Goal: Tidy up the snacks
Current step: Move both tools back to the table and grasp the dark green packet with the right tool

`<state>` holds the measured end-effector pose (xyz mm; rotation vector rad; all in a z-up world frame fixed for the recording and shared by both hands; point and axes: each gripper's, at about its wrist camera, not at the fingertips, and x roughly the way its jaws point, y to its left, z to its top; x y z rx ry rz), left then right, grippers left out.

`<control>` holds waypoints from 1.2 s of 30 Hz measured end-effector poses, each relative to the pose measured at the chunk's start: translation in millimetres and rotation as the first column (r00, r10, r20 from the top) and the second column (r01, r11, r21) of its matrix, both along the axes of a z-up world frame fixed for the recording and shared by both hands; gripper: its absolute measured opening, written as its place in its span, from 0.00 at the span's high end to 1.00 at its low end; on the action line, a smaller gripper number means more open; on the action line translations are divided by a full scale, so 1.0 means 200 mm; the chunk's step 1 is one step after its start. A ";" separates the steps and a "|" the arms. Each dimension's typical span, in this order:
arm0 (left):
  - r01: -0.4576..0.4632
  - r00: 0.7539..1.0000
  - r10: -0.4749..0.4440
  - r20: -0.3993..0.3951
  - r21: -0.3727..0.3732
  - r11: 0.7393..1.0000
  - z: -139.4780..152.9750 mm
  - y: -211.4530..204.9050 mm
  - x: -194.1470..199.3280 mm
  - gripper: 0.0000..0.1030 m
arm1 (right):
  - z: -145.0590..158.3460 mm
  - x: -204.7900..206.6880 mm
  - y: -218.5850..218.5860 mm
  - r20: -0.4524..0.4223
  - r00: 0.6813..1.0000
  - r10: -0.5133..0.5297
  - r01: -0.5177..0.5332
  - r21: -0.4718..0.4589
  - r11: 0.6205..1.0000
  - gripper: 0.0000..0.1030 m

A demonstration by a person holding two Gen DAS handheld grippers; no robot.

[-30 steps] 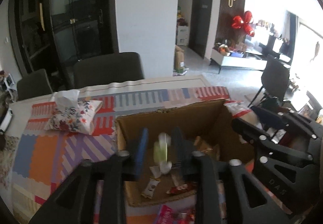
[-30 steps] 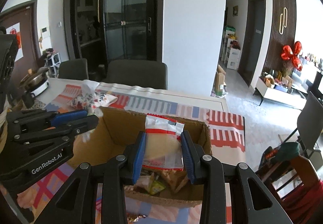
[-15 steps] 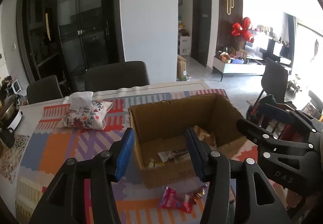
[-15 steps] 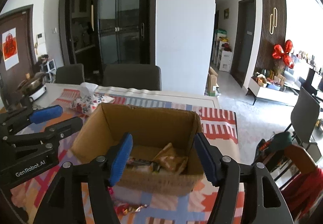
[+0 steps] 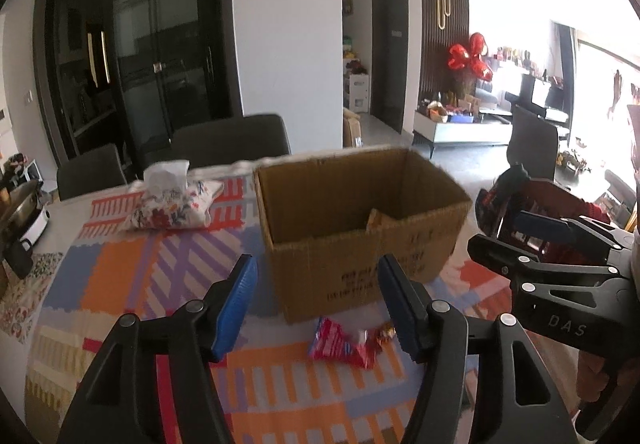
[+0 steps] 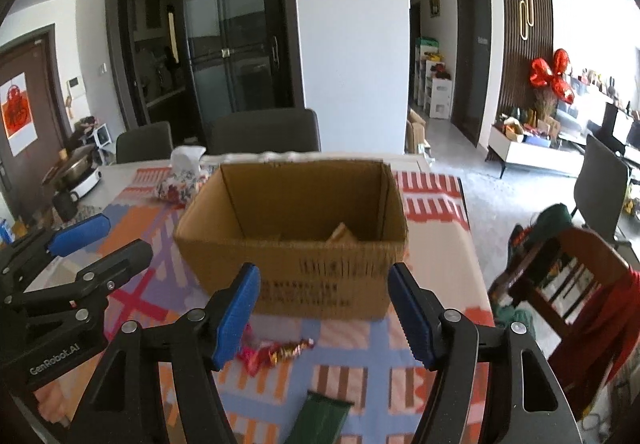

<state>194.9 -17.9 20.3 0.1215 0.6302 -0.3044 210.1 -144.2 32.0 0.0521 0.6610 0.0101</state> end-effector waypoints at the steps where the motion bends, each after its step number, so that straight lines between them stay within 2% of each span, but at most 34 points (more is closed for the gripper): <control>1: 0.000 1.000 0.000 -0.010 0.001 1.000 -0.02 0.00 0.00 0.40 | -0.02 0.00 0.01 -0.017 1.000 -0.002 0.002 -0.001 1.000 0.35; 14: -0.006 0.990 0.009 -0.141 0.026 1.000 -0.31 -0.01 -0.08 0.40 | -0.36 -0.07 0.02 -0.224 0.975 -0.007 0.011 0.018 1.000 0.35; 23: -0.022 0.974 0.033 -0.226 0.052 0.998 -0.51 0.00 -0.08 0.40 | -0.62 -0.07 0.02 -0.364 0.930 -0.044 0.050 0.008 0.999 0.35; 26: -0.020 0.967 0.035 -0.253 0.060 0.998 -0.56 -0.02 -0.07 0.40 | -0.68 -0.06 0.02 -0.409 0.912 -0.034 0.052 0.034 0.998 0.35; 32: -0.018 0.957 0.040 -0.287 0.080 0.997 -0.64 -0.04 -0.05 0.40 | -0.75 -0.06 0.03 -0.437 0.898 -0.046 0.058 0.015 0.998 0.35; 36: -0.020 0.947 0.033 -0.320 0.042 0.999 -0.67 -0.03 -0.02 0.40 | -0.77 -0.06 0.04 -0.448 0.892 -0.062 0.067 -0.005 0.998 0.35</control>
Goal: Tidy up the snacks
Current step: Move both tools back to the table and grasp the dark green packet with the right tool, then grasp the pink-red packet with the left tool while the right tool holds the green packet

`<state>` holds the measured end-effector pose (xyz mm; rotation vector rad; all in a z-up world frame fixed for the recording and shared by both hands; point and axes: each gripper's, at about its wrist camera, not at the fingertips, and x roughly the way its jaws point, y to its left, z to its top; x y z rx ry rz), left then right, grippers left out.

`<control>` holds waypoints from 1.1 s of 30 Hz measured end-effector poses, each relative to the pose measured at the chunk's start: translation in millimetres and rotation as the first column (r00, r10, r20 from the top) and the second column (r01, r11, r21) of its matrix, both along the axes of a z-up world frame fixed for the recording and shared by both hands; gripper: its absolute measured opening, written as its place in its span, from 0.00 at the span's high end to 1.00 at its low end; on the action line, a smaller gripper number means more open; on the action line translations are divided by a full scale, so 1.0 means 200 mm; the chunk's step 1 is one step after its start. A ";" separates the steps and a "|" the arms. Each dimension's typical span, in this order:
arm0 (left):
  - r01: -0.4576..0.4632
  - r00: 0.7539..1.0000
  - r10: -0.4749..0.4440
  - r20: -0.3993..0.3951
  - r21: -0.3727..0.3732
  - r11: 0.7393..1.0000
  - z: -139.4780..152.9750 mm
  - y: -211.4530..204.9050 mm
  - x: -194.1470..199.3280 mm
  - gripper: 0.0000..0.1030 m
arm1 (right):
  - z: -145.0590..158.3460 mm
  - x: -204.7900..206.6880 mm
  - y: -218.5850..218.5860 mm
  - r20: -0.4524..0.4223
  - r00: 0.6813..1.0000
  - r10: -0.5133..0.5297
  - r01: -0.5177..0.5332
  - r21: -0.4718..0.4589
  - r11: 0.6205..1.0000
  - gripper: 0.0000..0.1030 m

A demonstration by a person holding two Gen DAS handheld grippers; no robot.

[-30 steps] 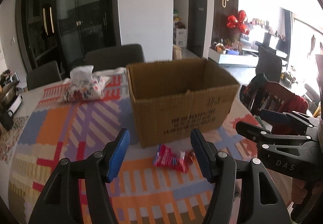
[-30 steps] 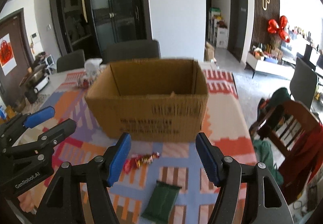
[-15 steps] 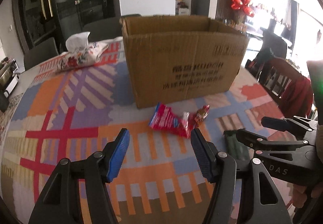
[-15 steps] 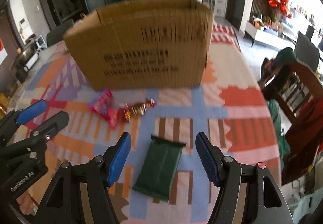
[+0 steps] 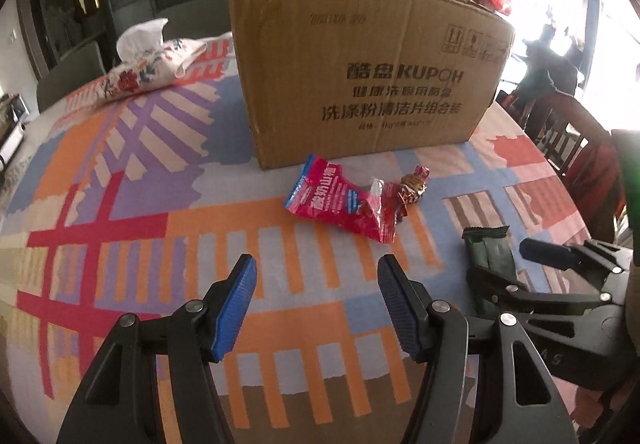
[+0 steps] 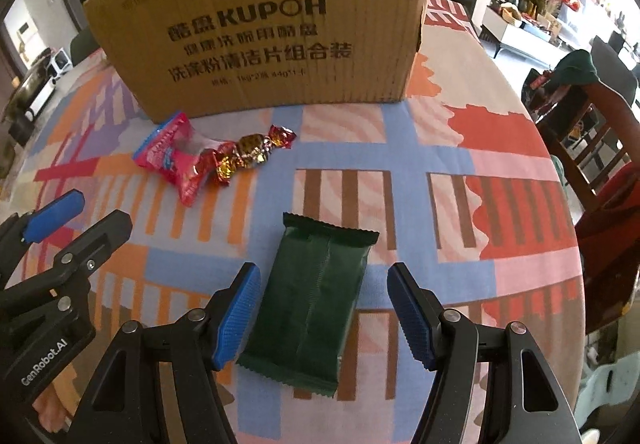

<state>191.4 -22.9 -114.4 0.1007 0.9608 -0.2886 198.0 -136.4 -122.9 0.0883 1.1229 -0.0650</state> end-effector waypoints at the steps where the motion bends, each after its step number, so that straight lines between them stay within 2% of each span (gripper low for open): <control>1: -0.004 1.000 0.004 -0.005 -0.004 1.000 -0.01 0.00 0.01 0.40 | -0.01 0.00 0.00 -0.003 1.000 0.001 -0.001 0.000 1.000 0.35; 5: -0.015 1.000 0.015 -0.015 -0.018 1.000 -0.02 0.00 0.04 0.40 | -0.03 0.01 0.02 0.001 1.000 0.005 -0.005 -0.029 1.000 0.39; 11: -0.030 0.999 0.029 -0.018 -0.010 1.000 -0.04 -0.01 0.08 0.40 | -0.02 0.00 0.04 0.040 0.999 0.018 -0.016 -0.048 0.999 0.52; 19: -0.065 0.996 0.060 -0.068 -0.081 0.995 -0.04 0.00 0.14 0.40 | 0.03 0.06 0.01 0.093 0.996 0.002 -0.001 -0.004 1.000 0.54; 24: -0.113 0.989 0.095 -0.116 -0.161 0.980 -0.06 0.01 0.21 0.40 | 0.07 0.14 -0.01 0.130 0.991 0.006 -0.009 0.024 1.000 0.54; 33: -0.154 0.982 0.128 -0.142 -0.186 0.970 -0.11 -0.06 0.31 0.40 | 0.11 0.21 -0.08 0.179 0.984 -0.018 0.009 0.055 0.998 0.54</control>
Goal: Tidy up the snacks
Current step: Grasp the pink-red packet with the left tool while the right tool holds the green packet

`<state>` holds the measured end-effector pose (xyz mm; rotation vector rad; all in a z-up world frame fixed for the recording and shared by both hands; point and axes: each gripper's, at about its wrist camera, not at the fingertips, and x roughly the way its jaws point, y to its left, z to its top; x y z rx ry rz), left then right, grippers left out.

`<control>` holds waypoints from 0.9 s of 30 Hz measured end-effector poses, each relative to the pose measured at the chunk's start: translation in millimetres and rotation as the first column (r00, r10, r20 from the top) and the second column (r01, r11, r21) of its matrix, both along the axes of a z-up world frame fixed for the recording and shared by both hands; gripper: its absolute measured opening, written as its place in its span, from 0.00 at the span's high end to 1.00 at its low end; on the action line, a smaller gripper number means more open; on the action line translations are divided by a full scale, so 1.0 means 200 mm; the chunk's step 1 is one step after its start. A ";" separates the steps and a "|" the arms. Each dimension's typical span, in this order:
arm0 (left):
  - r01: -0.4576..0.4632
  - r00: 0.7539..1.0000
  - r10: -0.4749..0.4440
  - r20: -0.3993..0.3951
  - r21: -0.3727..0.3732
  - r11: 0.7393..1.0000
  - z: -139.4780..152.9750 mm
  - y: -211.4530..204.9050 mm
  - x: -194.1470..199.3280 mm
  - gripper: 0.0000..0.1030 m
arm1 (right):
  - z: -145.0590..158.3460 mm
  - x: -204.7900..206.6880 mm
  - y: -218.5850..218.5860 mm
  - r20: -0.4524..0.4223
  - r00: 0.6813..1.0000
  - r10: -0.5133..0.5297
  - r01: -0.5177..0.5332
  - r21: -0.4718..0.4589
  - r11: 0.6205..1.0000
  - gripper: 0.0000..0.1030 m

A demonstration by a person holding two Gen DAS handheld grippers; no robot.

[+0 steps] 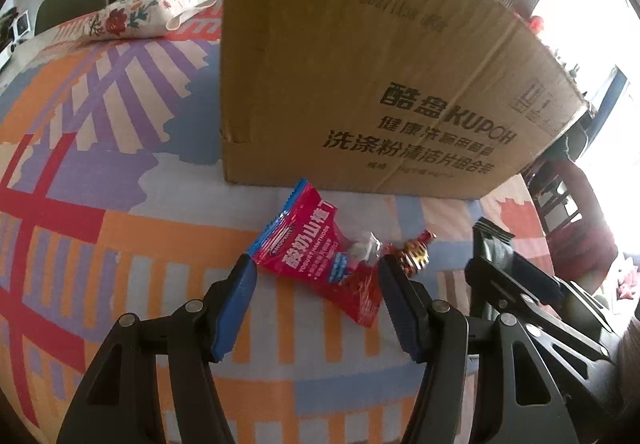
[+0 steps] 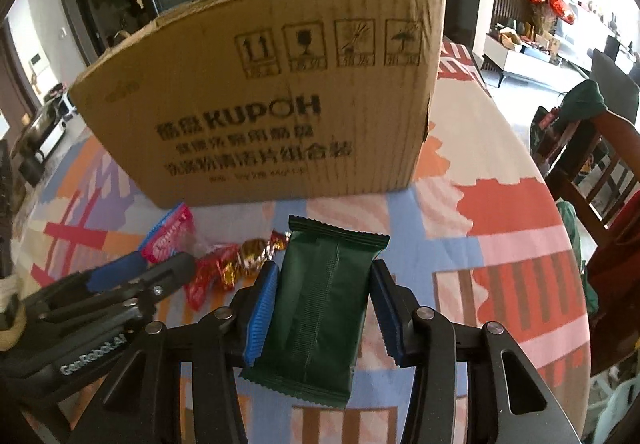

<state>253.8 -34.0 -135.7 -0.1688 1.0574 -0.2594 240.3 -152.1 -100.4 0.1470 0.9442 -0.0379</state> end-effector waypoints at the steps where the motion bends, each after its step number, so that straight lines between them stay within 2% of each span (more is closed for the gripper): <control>1: -0.002 1.000 0.002 -0.007 -0.004 1.000 -0.01 -0.01 0.01 0.40 | 0.00 0.00 -0.01 0.002 1.000 -0.002 0.002 0.004 1.000 0.54; 8: -0.006 1.000 0.006 0.009 -0.006 1.000 -0.03 -0.06 0.06 0.42 | -0.03 0.00 -0.03 -0.007 1.000 -0.002 0.003 0.012 1.000 0.54; 13: 0.004 0.999 -0.003 0.038 -0.021 1.000 -0.02 -0.05 0.02 0.51 | -0.04 0.00 -0.04 -0.009 1.000 -0.005 0.005 0.022 1.000 0.54; 15: 0.005 0.999 -0.004 0.050 -0.019 1.000 0.00 -0.04 0.00 0.59 | -0.03 0.00 -0.04 -0.007 1.000 0.000 0.000 0.026 1.000 0.54; 19: 0.001 0.994 -0.004 0.112 0.021 1.000 0.06 -0.02 -0.05 0.68 | -0.02 -0.02 -0.03 0.002 1.000 0.009 -0.009 0.028 1.000 0.54; 20: -0.001 0.992 -0.002 0.123 0.023 1.000 0.07 -0.01 -0.06 0.75 | -0.01 -0.02 -0.03 0.005 1.000 0.010 -0.010 0.030 0.999 0.54; 23: 0.007 0.989 -0.009 0.150 0.015 1.000 0.11 0.01 -0.09 0.79 | 0.01 -0.05 -0.03 0.015 1.000 0.013 -0.013 0.034 0.999 0.54; 24: 0.010 0.987 -0.013 0.160 0.016 1.000 0.12 0.00 -0.10 0.85 | 0.02 -0.06 -0.03 0.021 1.000 0.015 -0.015 0.036 0.999 0.54; 27: 0.024 0.982 -0.026 0.186 0.015 1.000 0.16 0.01 -0.14 0.85 | 0.06 -0.08 -0.01 0.040 0.999 0.025 -0.026 0.035 0.999 0.54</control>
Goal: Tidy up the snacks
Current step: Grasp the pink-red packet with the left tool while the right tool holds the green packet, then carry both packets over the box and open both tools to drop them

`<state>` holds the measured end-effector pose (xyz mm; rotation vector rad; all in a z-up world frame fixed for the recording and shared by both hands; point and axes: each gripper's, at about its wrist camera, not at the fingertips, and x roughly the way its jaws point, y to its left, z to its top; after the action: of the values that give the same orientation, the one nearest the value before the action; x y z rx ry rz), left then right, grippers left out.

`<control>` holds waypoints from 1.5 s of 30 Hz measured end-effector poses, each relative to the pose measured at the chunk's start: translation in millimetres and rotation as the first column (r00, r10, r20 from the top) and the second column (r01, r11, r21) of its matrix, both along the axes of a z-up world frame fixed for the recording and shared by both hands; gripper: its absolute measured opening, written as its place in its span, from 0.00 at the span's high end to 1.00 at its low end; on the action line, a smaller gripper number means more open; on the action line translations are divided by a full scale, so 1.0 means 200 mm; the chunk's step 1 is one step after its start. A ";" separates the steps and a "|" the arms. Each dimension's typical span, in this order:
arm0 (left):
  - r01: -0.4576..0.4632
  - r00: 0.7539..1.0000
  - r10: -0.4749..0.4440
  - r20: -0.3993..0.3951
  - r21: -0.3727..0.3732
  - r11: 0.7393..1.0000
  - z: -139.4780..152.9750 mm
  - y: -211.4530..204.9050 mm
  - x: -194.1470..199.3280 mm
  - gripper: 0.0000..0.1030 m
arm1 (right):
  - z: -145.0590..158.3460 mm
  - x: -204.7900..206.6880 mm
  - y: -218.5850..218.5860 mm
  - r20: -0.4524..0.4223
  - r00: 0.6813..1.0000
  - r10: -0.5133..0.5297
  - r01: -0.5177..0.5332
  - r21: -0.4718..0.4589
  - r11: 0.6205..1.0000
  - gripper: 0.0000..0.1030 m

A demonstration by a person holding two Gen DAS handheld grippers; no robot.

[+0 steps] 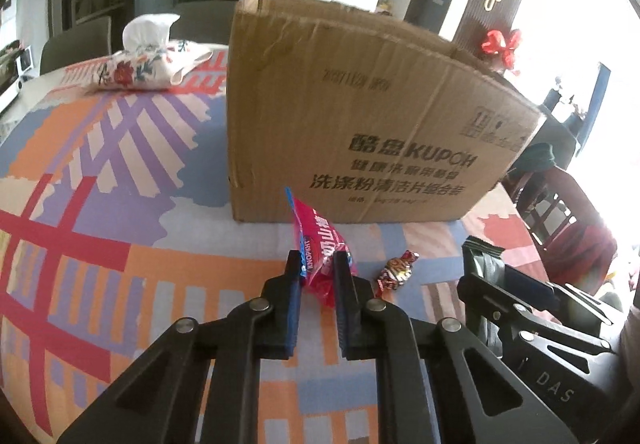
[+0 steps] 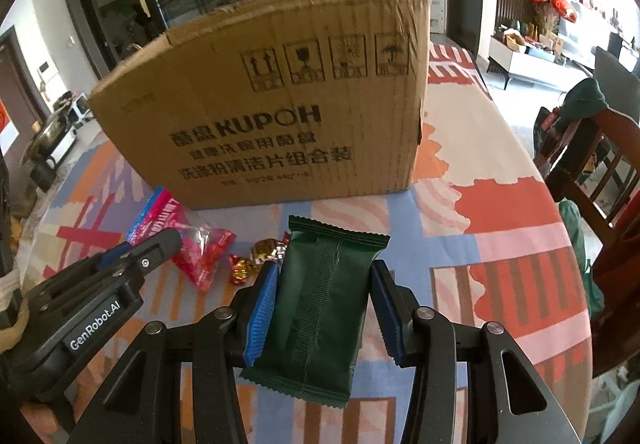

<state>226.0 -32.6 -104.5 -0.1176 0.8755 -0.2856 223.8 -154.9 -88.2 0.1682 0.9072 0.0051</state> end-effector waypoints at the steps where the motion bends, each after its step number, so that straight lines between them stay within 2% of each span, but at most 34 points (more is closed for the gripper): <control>1: 0.003 1.000 -0.003 0.008 -0.001 1.000 0.01 0.01 -0.01 0.85 | 0.02 -0.01 0.00 0.007 1.000 0.003 -0.003 0.001 1.000 0.54; 10: 0.017 0.998 -0.015 0.063 -0.033 0.999 0.14 0.05 -0.14 0.85 | 0.14 -0.10 0.06 0.070 0.997 0.043 -0.042 -0.002 0.999 0.54; 23: 0.035 0.993 -0.031 0.115 -0.026 0.999 0.35 0.11 -0.26 0.85 | 0.33 -0.18 0.08 0.159 0.985 0.065 -0.066 0.001 0.998 0.54; 30: 0.057 0.979 -0.059 0.194 0.019 0.998 0.53 0.11 -0.30 0.85 | 0.47 -0.21 0.08 0.225 0.971 0.077 -0.077 -0.012 0.997 0.54; 39: 0.060 0.953 -0.075 0.292 0.061 0.996 0.73 0.09 -0.24 0.85 | 0.63 -0.15 0.07 0.292 0.952 0.096 -0.084 -0.053 0.995 0.54; 45: 0.064 0.952 -0.080 0.296 0.062 0.996 0.80 0.08 -0.12 0.85 | 0.73 -0.08 0.05 0.319 0.943 0.095 -0.068 -0.094 0.993 0.54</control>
<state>202.0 -17.3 55.5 0.0068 0.5864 -0.3392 208.6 -145.0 58.5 0.0500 0.5838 0.0701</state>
